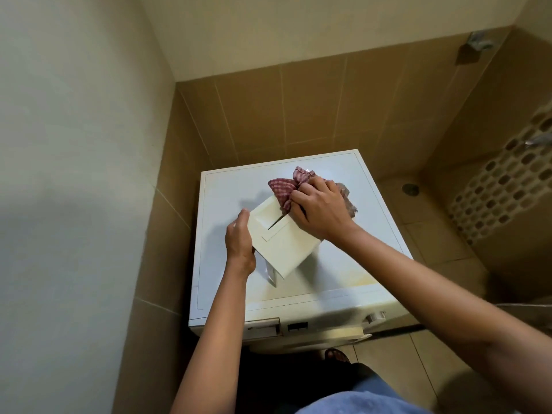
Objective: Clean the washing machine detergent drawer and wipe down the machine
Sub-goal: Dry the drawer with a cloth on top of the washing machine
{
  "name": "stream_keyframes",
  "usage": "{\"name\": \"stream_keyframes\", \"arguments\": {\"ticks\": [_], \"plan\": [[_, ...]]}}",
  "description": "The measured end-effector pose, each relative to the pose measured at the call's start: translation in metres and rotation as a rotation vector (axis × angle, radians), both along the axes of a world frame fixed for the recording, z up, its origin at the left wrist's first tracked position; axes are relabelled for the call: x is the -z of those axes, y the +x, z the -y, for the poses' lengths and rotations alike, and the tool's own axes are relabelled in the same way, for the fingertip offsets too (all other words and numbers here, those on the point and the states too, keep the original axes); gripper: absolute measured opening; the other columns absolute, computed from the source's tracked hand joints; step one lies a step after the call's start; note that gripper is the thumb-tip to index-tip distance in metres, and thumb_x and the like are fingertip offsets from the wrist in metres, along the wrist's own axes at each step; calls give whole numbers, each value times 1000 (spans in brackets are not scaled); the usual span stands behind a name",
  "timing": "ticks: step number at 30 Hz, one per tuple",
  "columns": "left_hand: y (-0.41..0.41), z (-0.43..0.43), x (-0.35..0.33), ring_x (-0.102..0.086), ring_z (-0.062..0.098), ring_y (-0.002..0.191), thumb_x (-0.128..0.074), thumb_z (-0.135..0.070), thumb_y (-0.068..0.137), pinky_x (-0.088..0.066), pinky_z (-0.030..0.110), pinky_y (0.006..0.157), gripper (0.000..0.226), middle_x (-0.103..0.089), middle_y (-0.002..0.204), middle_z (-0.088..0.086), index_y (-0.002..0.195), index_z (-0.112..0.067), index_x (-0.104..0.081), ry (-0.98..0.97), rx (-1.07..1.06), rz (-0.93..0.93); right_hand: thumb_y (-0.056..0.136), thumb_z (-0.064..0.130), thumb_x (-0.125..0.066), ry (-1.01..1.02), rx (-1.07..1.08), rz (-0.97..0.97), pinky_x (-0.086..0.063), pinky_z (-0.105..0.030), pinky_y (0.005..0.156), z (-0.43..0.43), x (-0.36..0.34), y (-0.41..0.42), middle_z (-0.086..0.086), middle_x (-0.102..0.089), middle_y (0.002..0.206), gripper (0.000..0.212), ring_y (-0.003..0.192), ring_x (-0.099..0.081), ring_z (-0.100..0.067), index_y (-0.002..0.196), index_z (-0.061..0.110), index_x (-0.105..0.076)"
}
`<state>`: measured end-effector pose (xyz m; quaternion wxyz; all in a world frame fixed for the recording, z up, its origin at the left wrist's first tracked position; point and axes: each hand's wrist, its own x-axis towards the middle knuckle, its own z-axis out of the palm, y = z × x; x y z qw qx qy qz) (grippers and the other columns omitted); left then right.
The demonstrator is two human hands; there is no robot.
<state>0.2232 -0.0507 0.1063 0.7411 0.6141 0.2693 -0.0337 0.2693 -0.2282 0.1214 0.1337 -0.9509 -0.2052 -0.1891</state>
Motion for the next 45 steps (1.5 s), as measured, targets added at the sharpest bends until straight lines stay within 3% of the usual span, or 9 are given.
{"name": "stream_keyframes", "arguments": {"ticks": [3, 11, 17, 22, 26, 30, 34, 41, 45], "plan": [[1, 3, 6, -69, 30, 76, -43, -41, 97, -52, 27, 54, 40, -71, 93, 14, 107, -9, -66, -17, -34, -32, 82, 35, -39, 86, 72, -100, -34, -39, 76, -28, -5, -16, -1, -64, 84, 30, 87, -51, -27, 77, 18, -63], [0, -6, 18, -66, 32, 78, -43, -39, 94, -51, 33, 63, 38, -69, 94, 17, 96, -11, -69, -125, -125, -40, 88, 37, -38, -13, -309, -222, -37, -38, 84, -38, -2, -5, 0, -63, 93, 33, 88, -52, -19, 95, 21, -66], [-2, -8, 14, -63, 32, 83, -42, -38, 96, -47, 33, 66, 32, -65, 94, 16, 91, -15, -63, -66, -105, -33, 94, 32, -34, 104, -36, -232, -43, -42, 90, -24, 2, 12, -4, -60, 108, 31, 103, -51, -24, 104, 15, -59], [-1, -9, 16, -67, 35, 85, -41, -41, 95, -52, 36, 70, 38, -69, 99, 18, 101, -13, -66, -84, -113, -59, 101, 36, -23, 25, 155, -440, 0, -39, 119, -53, 1, -7, -6, -15, 160, 55, 148, -7, -24, 152, 16, -21], [0, -6, 12, -69, 26, 82, -38, -30, 98, -54, 30, 74, 39, -73, 90, 12, 96, -8, -69, -259, -174, -18, 100, 35, -22, -97, 38, -472, -1, -41, 119, -90, -8, -48, -12, -14, 159, 58, 148, -7, -26, 152, 9, -17], [-8, -21, 20, -68, 22, 79, -30, -27, 100, -55, 21, 58, 41, -73, 73, 2, 86, -10, -65, -326, -237, 18, 86, 39, -8, -93, -200, -398, -18, -43, 115, -105, -4, -86, -12, -40, 149, 71, 140, -31, -29, 140, 11, -45], [-22, -27, 29, -68, 25, 90, -24, -38, 100, -54, 30, 75, 52, -72, 97, 11, 105, -7, -65, -373, -268, -32, 93, 38, -22, -128, -332, -359, -24, -41, 112, -90, 3, -82, -6, -45, 147, 55, 137, -37, -26, 136, 21, -52], [-26, -28, 32, -68, 24, 84, -27, -50, 102, -53, 36, 78, 53, -72, 97, 8, 112, -13, -63, -320, -267, -43, 96, 40, -37, -47, -5, -287, -6, -39, 116, -58, -3, 6, 0, -40, 149, 42, 139, -29, -21, 133, 28, -54], [-27, -24, 33, -68, 28, 97, -35, -55, 99, -51, 44, 93, 56, -70, 109, 11, 122, -11, -61, -286, -231, -41, 96, 35, -36, 278, 273, -425, -34, -41, 100, -38, 2, 45, -7, -55, 127, 38, 118, -44, -29, 124, 24, -58]]}}
